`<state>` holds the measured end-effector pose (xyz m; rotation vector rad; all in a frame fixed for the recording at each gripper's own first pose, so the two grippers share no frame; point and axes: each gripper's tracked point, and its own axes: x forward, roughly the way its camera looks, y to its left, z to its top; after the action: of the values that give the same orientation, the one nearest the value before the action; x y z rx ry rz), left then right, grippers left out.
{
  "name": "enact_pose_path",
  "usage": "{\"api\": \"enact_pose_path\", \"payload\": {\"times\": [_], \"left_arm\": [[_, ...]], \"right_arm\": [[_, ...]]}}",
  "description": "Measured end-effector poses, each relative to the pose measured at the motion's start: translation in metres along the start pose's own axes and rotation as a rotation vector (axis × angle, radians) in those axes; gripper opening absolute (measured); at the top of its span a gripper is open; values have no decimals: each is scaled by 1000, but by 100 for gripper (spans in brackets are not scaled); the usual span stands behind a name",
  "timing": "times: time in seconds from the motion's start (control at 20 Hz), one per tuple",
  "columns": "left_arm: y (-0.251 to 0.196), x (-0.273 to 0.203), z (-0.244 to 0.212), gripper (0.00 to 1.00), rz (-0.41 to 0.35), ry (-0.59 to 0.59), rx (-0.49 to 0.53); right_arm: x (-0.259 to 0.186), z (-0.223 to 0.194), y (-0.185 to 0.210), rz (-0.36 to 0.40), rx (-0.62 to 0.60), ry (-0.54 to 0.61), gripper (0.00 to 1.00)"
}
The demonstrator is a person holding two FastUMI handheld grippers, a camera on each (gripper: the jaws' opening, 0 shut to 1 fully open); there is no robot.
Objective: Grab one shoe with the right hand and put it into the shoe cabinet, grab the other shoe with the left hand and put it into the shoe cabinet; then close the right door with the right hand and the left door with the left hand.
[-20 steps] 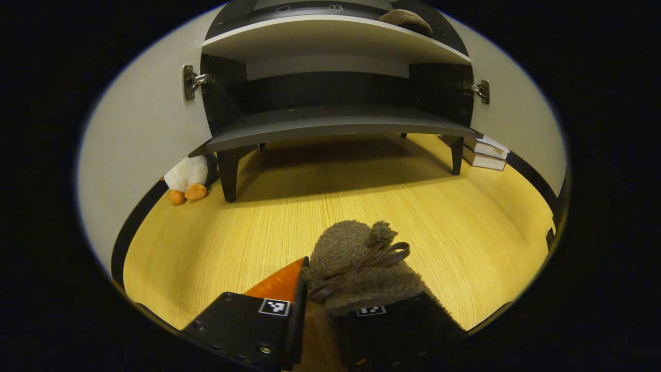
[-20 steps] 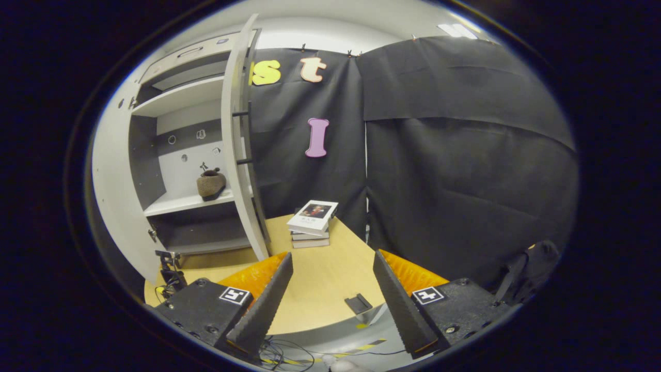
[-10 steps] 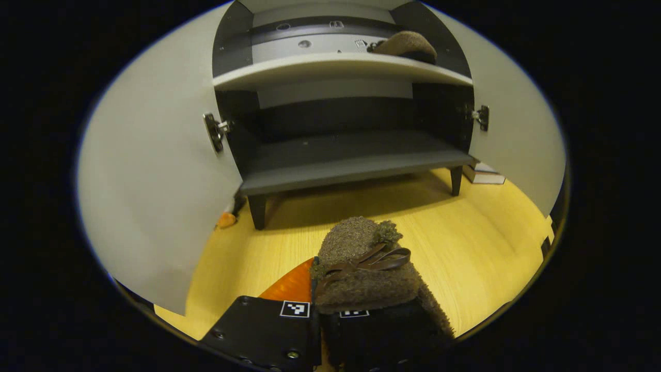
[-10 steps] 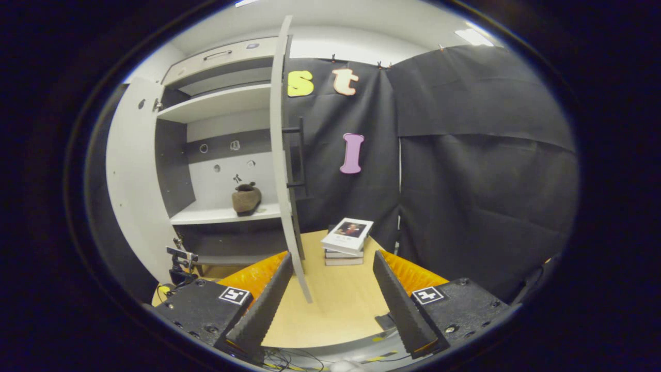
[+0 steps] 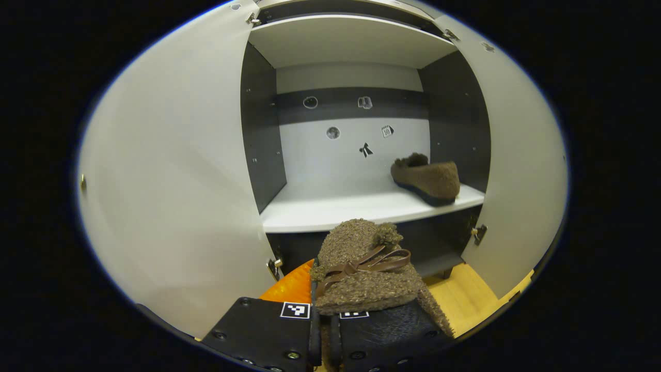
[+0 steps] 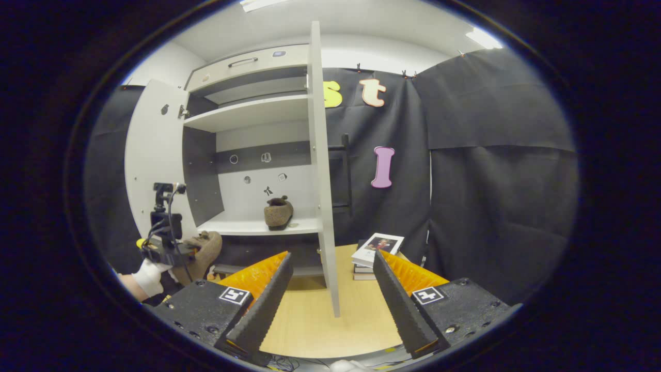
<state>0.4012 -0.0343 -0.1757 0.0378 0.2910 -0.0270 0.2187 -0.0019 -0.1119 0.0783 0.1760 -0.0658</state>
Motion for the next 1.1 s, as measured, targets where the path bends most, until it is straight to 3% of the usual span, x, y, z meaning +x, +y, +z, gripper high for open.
{"api": "enact_pose_path", "payload": {"times": [0.25,0.55,0.8,1.1], "left_arm": [[2,44,84,15,18,-91,-8],[-20,128,137,15,19,-111,31],[-31,198,124,15,26,-11,40],[-32,242,60,16,26,236,33]], "right_arm": [[-1,3,-6,-12,14,-20,99],[-4,1,-26,-71,25,-14,99],[-9,-8,-46,-127,23,19,99],[-13,-16,-58,-153,16,58,99]]}}
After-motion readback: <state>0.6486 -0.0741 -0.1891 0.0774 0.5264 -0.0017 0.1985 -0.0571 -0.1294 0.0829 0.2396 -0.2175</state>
